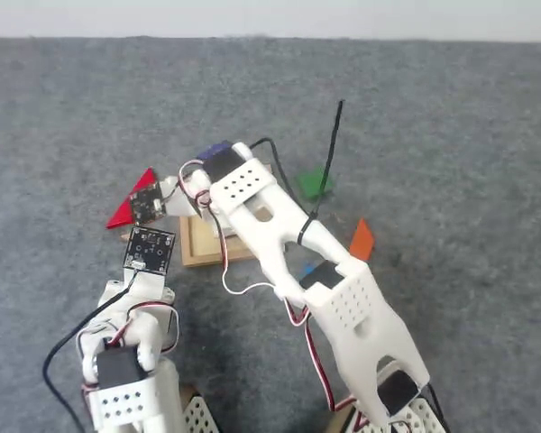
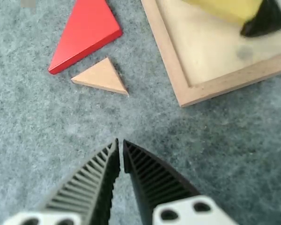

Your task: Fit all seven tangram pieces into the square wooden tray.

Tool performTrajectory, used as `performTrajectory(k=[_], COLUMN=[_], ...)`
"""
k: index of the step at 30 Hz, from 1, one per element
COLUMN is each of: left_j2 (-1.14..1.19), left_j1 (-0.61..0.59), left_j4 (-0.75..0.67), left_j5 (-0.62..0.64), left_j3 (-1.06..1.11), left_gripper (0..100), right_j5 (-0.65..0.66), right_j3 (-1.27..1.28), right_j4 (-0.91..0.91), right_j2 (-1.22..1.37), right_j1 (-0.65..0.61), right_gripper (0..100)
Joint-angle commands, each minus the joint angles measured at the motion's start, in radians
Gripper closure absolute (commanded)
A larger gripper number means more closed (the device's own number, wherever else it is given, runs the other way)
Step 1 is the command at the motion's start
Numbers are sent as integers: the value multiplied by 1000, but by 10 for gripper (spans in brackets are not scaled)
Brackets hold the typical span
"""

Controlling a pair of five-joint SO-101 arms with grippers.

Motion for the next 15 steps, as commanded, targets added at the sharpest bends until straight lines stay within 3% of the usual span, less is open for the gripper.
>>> performTrajectory(k=[1,15], left_j2=[-20,-20], left_j1=[-2,-2], left_j4=[6,6], left_j5=[9,9], left_j3=[-13,-13], left_gripper=[986,986], right_j5=[23,-18], right_j3=[-20,-95], right_j4=[12,8], right_j2=[-21,-28], right_j1=[18,56], right_gripper=[766,361])
